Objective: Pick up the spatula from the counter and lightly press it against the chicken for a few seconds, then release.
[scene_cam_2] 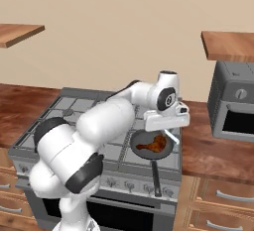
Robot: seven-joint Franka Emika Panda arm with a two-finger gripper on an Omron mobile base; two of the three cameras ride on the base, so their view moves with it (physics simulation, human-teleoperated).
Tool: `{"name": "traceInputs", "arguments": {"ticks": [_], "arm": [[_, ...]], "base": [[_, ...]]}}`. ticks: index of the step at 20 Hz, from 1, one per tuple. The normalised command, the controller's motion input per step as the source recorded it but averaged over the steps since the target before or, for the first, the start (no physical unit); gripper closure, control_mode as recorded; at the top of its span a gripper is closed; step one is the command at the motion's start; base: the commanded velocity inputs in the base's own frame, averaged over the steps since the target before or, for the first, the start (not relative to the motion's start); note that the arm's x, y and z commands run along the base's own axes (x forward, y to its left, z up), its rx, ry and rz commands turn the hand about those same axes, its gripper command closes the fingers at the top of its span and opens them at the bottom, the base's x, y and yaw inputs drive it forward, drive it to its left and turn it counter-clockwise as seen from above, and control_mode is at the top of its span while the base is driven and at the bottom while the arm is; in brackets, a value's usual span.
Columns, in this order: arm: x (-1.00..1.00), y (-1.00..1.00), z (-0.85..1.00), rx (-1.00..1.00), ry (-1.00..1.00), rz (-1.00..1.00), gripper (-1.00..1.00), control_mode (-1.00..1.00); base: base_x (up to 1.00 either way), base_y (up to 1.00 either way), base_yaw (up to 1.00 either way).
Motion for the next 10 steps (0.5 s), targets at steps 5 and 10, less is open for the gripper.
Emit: {"name": "traceInputs", "arguments": {"ticks": [5,10], "arm": [[0.01,0.0,0.0,-0.11,0.23,0.04,1.0,-1.0],[0.0,0.0,-0.02,-0.12,0.26,0.09,1.0,-1.0]], "base": [[0.0,0.0,0.0],[0.0,0.0,0.0]]}}
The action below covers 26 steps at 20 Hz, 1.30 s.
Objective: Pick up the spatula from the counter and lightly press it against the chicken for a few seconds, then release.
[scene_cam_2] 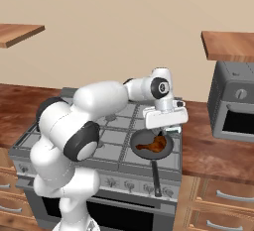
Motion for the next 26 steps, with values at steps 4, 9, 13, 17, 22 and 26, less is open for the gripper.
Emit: {"name": "traceInputs", "arguments": {"ticks": [4,9,13,17,22,26], "arm": [[0.05,0.01,-0.04,-0.04,0.21,0.1,1.0,-1.0],[0.01,0.0,-0.09,-0.03,0.2,0.09,1.0,-1.0],[0.0,0.0,-0.15,-0.03,0.19,0.09,1.0,-1.0],[0.0,0.0,-0.13,-0.02,0.15,0.08,1.0,-1.0],[0.0,0.0,0.0,0.0,0.03,0.08,1.0,-1.0],[0.0,0.0,0.0,0.0,0.0,0.08,1.0,-1.0]], "base": [[0.0,0.0,0.0],[0.0,0.0,0.0],[0.0,0.0,0.0],[0.0,0.0,0.0],[0.0,0.0,0.0],[0.0,0.0,0.0]]}}
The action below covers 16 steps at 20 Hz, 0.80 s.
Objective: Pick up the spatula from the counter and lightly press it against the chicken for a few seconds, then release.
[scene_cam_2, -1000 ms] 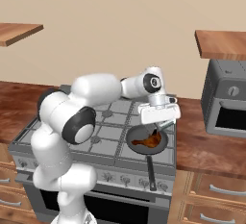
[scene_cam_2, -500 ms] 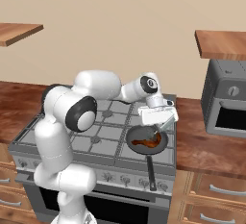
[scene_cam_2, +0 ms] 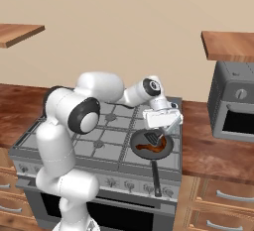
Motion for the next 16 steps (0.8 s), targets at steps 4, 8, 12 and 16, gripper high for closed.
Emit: {"name": "traceInputs", "arguments": {"ticks": [4,8,12,16], "arm": [[0.0,0.0,0.0,0.0,0.0,0.08,1.0,-1.0],[0.0,0.0,-0.05,0.0,0.01,0.08,1.0,-1.0],[0.0,0.0,-0.04,0.0,0.01,0.08,1.0,-1.0],[0.0,0.0,-0.01,0.0,0.0,0.07,1.0,-1.0]], "base": [[0.0,0.0,0.0],[0.0,0.0,0.0],[0.0,0.0,0.0],[0.0,0.0,0.0]]}}
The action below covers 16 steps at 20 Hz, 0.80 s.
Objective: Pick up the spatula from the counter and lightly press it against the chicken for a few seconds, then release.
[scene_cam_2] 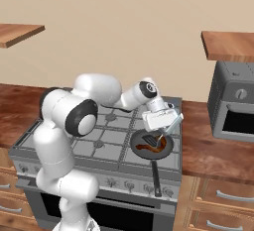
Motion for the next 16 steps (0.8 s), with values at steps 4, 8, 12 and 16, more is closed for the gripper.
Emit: {"name": "traceInputs", "arguments": {"ticks": [4,8,12,16], "arm": [[0.0,0.0,0.0,0.0,0.0,0.07,1.0,-1.0],[0.0,0.0,0.0,0.0,0.0,0.07,1.0,-1.0],[0.0,0.0,0.0,0.0,0.0,0.07,1.0,-1.0],[-0.01,0.0,0.0,0.0,0.0,0.07,1.0,-1.0]], "base": [[0.0,0.0,0.0],[0.0,0.0,0.0],[0.0,0.0,0.0],[0.0,0.0,0.0]]}}
